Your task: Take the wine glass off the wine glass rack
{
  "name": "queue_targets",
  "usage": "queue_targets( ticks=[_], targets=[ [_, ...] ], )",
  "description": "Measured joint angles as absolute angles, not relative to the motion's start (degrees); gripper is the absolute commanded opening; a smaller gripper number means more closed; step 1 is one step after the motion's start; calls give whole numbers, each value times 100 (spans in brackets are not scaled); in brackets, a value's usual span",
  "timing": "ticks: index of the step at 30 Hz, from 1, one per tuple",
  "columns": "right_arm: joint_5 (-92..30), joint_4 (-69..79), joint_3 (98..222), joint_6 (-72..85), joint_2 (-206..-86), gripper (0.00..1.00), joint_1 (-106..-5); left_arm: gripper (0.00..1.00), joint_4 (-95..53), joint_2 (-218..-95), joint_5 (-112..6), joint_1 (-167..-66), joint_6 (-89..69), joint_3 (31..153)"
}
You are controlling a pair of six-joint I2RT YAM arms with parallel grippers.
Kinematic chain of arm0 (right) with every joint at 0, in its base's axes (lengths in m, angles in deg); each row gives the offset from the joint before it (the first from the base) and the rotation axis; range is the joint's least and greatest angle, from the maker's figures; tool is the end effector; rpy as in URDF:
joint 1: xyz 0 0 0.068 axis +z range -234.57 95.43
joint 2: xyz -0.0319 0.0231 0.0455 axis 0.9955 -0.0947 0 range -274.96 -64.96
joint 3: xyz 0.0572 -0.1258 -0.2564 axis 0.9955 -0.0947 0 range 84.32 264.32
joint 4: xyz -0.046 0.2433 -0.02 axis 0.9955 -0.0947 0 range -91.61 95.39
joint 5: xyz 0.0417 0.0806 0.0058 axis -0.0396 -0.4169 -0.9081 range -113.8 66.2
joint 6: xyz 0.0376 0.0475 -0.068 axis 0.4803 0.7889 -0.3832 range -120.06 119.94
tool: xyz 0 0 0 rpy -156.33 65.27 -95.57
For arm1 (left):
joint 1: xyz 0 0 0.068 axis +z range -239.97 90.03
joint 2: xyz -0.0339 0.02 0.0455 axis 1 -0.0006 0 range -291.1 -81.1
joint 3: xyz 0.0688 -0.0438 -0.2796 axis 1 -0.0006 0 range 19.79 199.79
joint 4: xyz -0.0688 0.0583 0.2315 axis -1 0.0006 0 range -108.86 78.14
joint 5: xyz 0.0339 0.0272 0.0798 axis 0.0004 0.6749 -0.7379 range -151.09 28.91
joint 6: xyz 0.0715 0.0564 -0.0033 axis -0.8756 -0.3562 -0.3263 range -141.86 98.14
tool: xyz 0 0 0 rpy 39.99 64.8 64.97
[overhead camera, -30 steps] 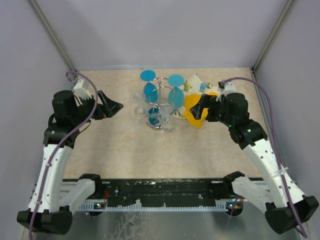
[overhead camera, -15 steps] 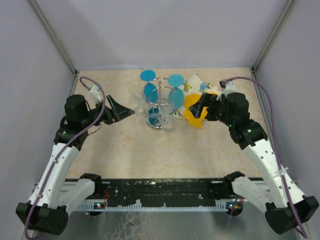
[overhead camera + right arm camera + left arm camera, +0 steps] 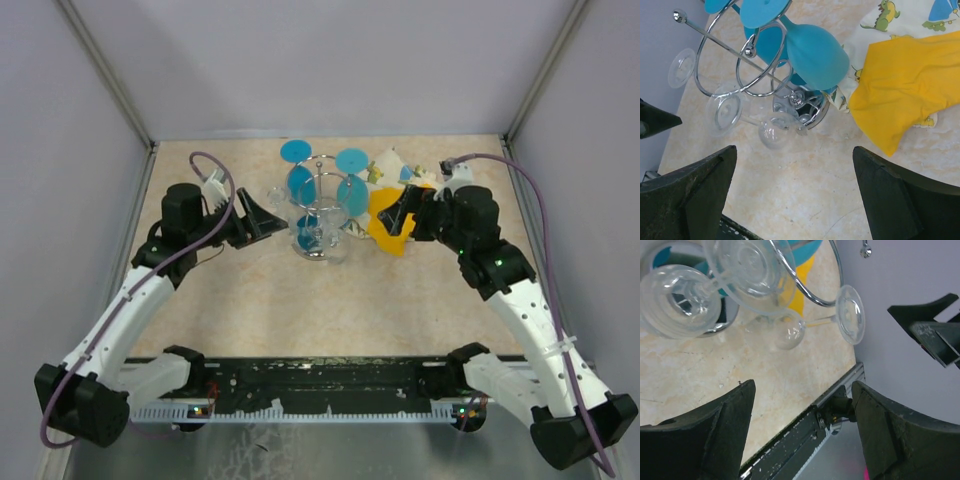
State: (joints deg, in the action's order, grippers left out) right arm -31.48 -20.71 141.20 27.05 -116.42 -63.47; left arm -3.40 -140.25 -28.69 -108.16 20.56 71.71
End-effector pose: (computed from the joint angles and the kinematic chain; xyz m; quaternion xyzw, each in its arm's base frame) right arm 0.1947 0.0868 0.3618 0.0050 0.8216 0.2820 0.4954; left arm 0.2175 -0.1175 0.3318 -0.0165 0.8140 -0.4690 0.3422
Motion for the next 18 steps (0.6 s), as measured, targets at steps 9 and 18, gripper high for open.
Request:
queue_targets(
  ticks=[9,18],
  targets=[
    [-3141,-2085,14090,2699,-11484,99,-6347,59,-436,-13848,-4213,-10823,2219,7158],
    [-3113,-2126,14092,2694,-11397,99,-6347,52,-1013,-14392,-4677,-10814,2622,7158]
  ],
)
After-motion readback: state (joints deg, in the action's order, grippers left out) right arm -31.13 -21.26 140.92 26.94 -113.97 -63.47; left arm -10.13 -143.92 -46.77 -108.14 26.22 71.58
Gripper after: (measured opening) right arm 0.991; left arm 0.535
